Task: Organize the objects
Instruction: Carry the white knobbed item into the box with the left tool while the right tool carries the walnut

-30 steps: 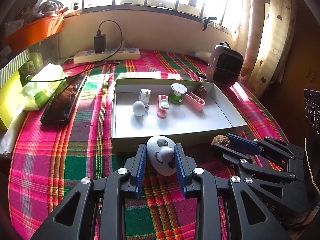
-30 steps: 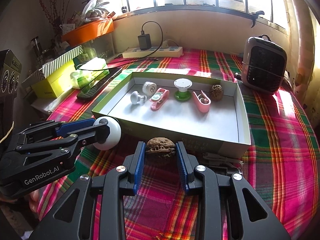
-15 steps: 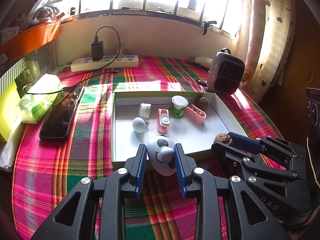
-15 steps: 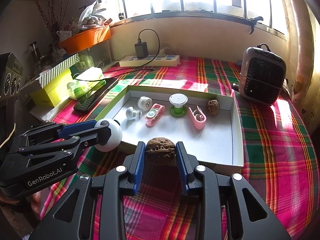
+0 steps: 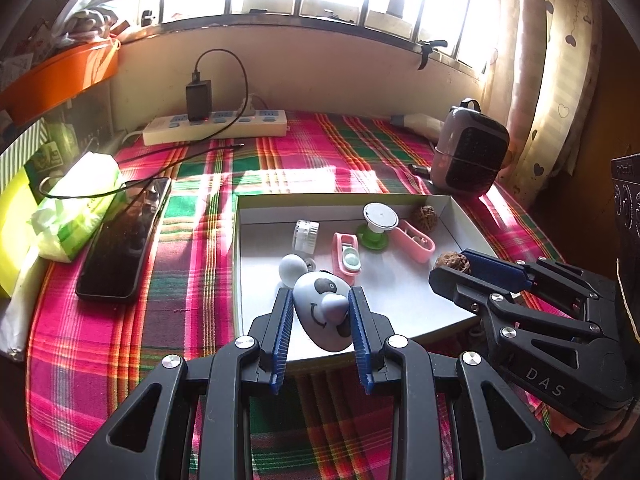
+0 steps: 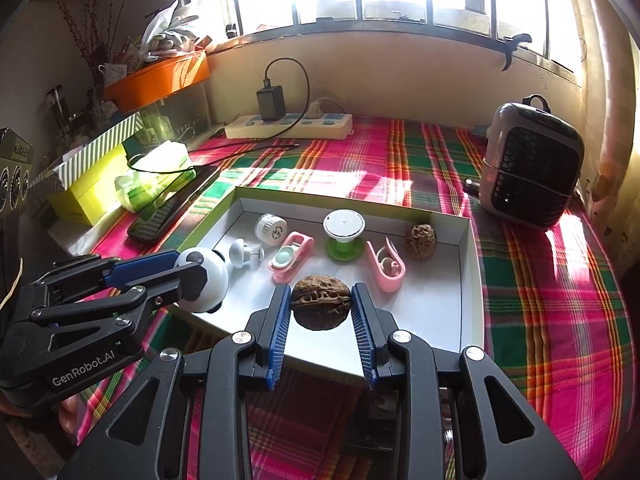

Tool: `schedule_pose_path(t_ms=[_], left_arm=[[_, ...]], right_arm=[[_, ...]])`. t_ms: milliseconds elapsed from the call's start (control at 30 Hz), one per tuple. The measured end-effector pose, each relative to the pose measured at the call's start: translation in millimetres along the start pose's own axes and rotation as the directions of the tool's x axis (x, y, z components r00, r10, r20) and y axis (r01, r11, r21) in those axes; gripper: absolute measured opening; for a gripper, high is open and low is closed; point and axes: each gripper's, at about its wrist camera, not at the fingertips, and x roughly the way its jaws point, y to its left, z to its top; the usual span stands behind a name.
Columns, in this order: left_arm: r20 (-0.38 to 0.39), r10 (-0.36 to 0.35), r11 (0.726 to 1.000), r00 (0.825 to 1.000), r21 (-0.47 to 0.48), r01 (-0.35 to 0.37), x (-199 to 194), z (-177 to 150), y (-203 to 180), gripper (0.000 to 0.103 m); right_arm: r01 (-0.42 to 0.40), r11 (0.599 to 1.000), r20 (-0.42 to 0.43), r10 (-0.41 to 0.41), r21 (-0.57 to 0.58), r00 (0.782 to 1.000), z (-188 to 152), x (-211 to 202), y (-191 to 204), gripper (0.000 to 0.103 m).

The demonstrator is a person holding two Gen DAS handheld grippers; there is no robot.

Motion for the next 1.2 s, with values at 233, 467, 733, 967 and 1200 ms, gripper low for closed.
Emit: schedule_pose_path(t_ms=[233,467,733,967,1200], left_arm=[[-0.016,0.013,1.0,1.0,-0.002,-0.013,12.2,3.1,5.2,0.026],[-0.031,0.02,1.0,0.999,-0.009,-0.021,23.1,4.7,7.6,0.026],[-0.056,0.023,1.0,0.998,-0.012,-0.024,36.1,6.0,8.1,0.026],[-0.064,0.034,0.999,0.997,-0.009,-0.035,41.6,6.8,8.3,0.026],[-0.062,0.034,0.999,0.997,-0.006,-0.035,43.3,7.9,8.4,0.026]], right_arm=[[0.016,1.0,-0.023,-0.016,-0.016,1.0,13.0,18.9,-3.5,0.032],[0.018,1.0,-0.063,-0.019,-0.014,0.998,20.3,41.9,-6.9,0.032],[0.019,1.0,-0.096,-0.02,-0.019,0.995,25.6,58.7,-8.7,0.032],[0.017,0.999,-0.111,-0.02,-0.027,0.994,28.9,67.9,-5.9,0.032],[0.013,1.0,-0.121,-0.015,-0.023,0.993,29.7,73.9,-6.7,0.032]])
